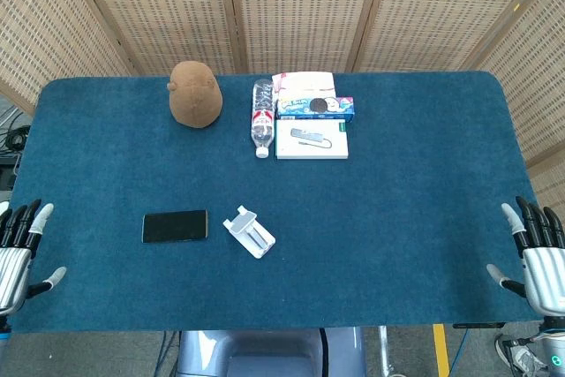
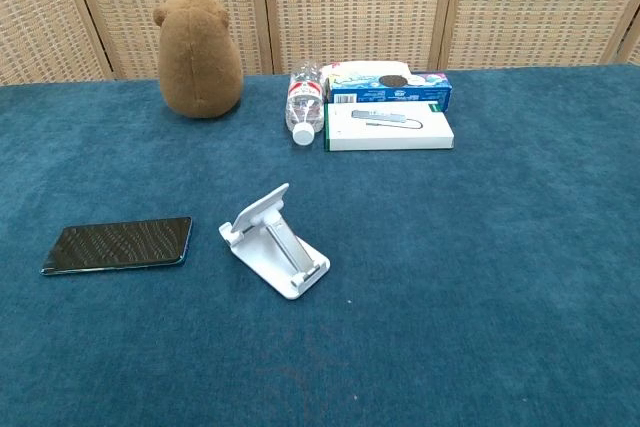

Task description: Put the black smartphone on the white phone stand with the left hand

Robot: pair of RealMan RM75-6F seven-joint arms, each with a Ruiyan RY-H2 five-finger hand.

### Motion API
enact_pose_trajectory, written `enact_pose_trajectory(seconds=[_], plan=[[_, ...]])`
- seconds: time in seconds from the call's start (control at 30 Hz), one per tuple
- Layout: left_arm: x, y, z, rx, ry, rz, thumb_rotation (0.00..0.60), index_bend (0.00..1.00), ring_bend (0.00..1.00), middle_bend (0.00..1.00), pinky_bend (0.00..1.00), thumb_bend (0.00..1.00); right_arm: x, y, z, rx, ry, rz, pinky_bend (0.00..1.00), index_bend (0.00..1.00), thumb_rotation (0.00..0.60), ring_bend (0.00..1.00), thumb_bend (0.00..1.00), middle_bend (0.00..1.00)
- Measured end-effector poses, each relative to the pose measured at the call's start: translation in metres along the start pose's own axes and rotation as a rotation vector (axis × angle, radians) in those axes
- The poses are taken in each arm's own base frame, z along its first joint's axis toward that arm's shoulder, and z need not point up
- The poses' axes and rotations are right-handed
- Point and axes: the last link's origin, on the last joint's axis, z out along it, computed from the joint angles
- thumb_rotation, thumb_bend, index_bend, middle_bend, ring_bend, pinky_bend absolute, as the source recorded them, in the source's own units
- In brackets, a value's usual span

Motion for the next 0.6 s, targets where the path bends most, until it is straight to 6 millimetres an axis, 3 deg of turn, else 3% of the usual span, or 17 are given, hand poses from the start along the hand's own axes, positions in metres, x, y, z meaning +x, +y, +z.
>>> enact_pose_trajectory(seconds=[0.3,0.6], plan=[[-0.003,0.004,0.004,-0.018,-0.025,-0.025,0.6,0.0,0.0,0.0,0.0,0.0,0.0,0.0,0.001,-0.004,-0.002,0.011,0.0,0.0,0.6,0.0,0.0,0.0],[-0.024,0.037,0.043,-0.092,-0.208,-0.096,0.6,0.0,0.0,0.0,0.0,0.0,-0.003,0.002,0.005,-0.017,-0.024,0.022,0.0,0.0,0.6,0.0,0.0,0.0]])
